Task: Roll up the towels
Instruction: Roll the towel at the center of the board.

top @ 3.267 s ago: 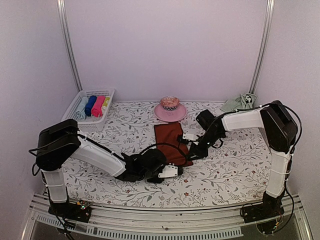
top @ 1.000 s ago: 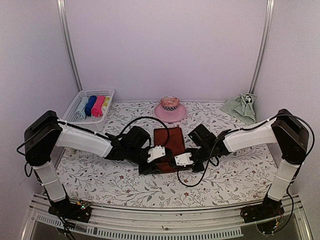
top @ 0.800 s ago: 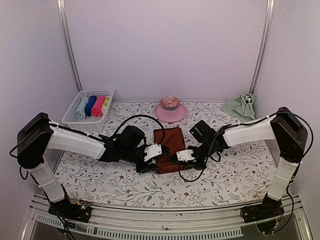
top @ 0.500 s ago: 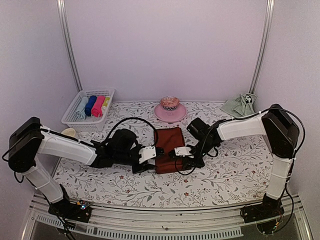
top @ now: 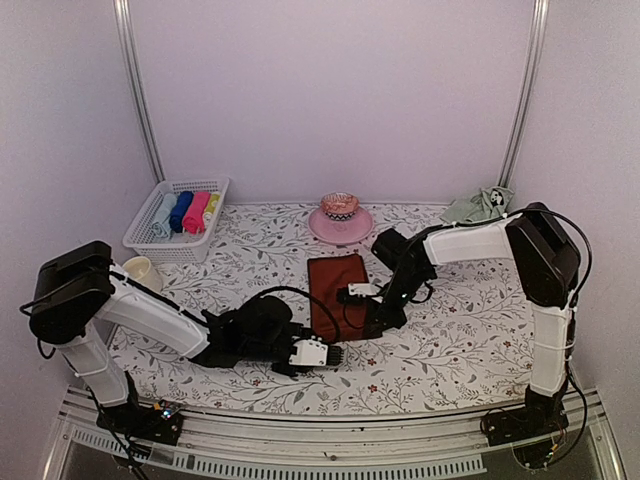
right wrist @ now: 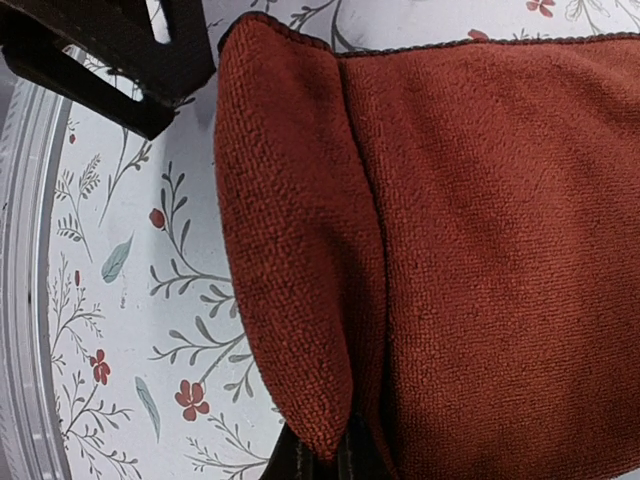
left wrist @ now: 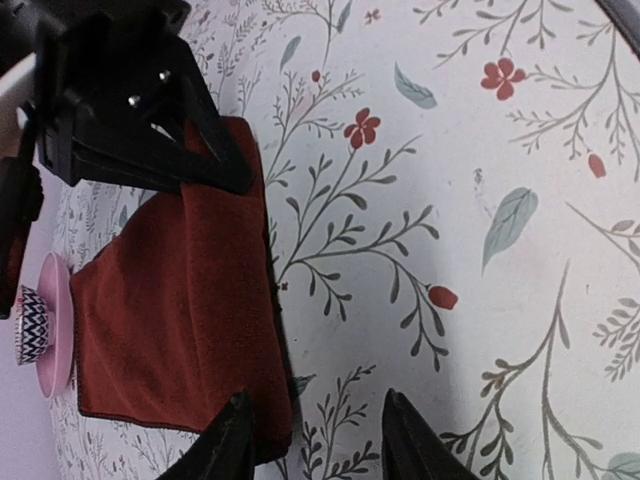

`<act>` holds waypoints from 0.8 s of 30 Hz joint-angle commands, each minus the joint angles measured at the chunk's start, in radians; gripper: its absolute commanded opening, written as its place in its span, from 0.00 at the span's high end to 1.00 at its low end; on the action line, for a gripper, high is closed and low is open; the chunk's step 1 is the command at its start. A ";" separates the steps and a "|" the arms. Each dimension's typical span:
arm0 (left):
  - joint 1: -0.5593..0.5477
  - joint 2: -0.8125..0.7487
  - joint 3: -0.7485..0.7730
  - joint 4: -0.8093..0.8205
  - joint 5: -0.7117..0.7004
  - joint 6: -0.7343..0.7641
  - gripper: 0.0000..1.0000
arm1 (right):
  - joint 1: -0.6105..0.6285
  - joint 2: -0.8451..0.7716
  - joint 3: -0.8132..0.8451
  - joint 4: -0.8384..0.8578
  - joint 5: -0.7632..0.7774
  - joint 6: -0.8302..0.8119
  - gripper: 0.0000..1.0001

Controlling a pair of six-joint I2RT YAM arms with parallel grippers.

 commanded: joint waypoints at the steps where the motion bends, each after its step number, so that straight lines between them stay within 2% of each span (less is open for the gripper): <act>1: -0.018 0.035 0.021 0.050 -0.066 0.055 0.56 | -0.014 0.029 0.021 -0.069 -0.027 0.017 0.95; 6: -0.018 0.059 0.017 0.105 -0.118 0.059 0.55 | -0.015 0.031 0.023 -0.071 -0.028 0.016 0.95; 12: -0.035 0.059 0.001 0.154 -0.111 0.082 0.55 | -0.016 0.038 0.029 -0.076 -0.027 0.018 0.95; 24: -0.055 0.094 0.008 0.178 -0.148 0.101 0.55 | -0.016 0.047 0.039 -0.082 -0.026 0.026 0.95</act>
